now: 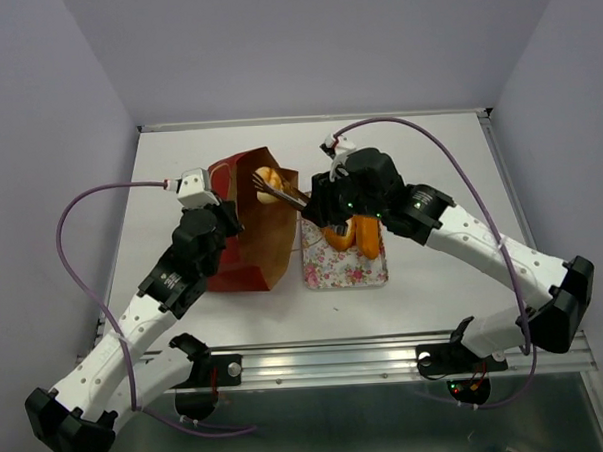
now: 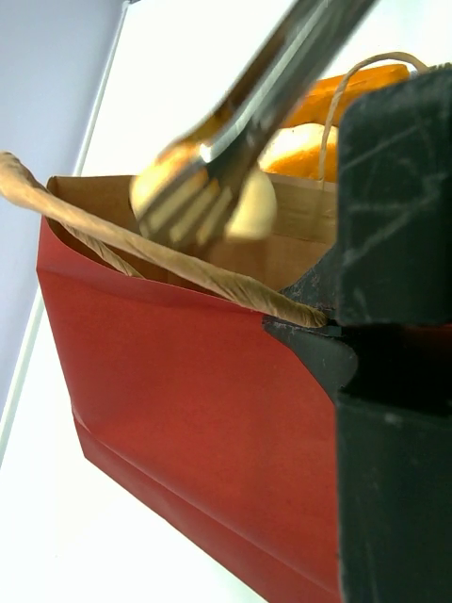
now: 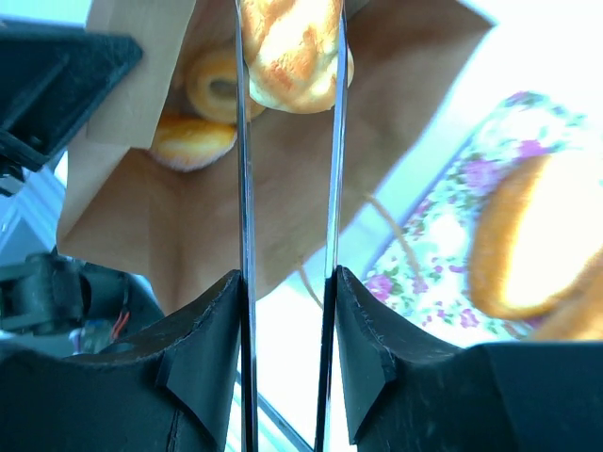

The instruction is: Take the fake bread out of the paper bag

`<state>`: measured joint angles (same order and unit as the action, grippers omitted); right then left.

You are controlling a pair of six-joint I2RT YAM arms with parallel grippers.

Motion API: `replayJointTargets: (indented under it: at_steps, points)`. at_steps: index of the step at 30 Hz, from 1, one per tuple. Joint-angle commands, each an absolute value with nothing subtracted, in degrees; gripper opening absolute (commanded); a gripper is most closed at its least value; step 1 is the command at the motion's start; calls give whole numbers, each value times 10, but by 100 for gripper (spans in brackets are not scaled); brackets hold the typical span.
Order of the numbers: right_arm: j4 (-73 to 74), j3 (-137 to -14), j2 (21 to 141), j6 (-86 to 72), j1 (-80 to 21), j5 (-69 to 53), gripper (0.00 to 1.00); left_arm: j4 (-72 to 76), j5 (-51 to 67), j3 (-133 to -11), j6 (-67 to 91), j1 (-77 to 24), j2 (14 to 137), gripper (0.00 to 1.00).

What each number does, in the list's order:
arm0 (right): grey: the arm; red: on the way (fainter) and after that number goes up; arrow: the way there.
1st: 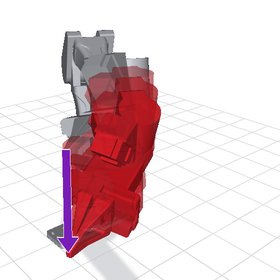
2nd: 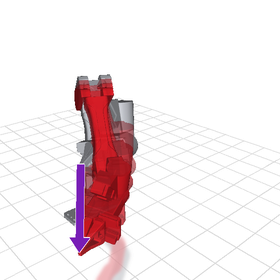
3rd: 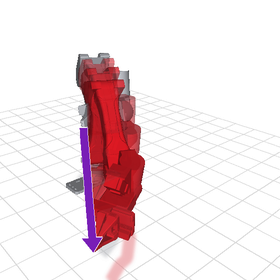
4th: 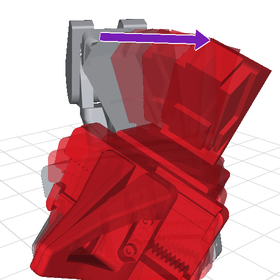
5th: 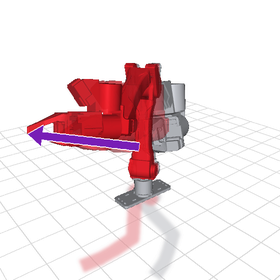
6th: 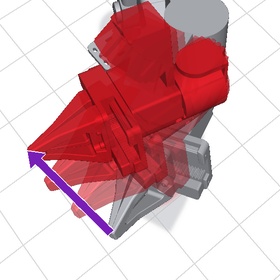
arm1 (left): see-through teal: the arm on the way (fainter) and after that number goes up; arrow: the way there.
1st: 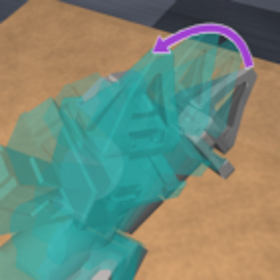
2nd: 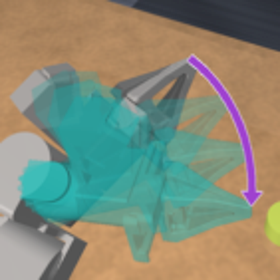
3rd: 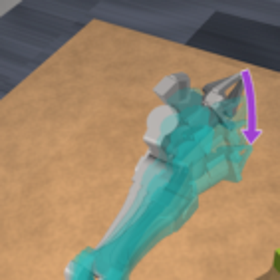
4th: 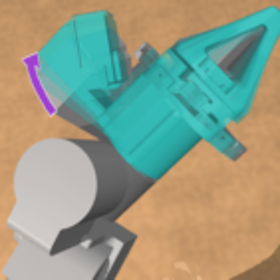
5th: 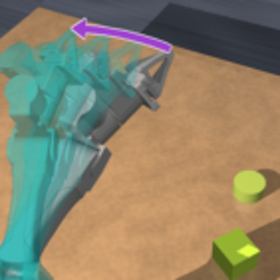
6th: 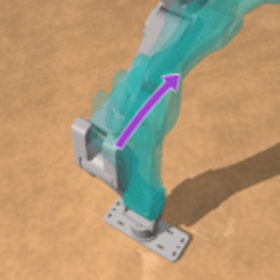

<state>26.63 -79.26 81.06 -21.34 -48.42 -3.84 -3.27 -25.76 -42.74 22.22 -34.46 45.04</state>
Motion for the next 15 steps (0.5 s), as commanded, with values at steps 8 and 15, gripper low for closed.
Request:
replayJointTargets:
  at_steps: [8,15]
  points:
    - [332,-764,656,-233,-469,148,1,-44,-312,-467,278,-347,463,0]
    - [445,-747,580,-277,-469,241,3,-51,-319,-469,287,-347,474,0]
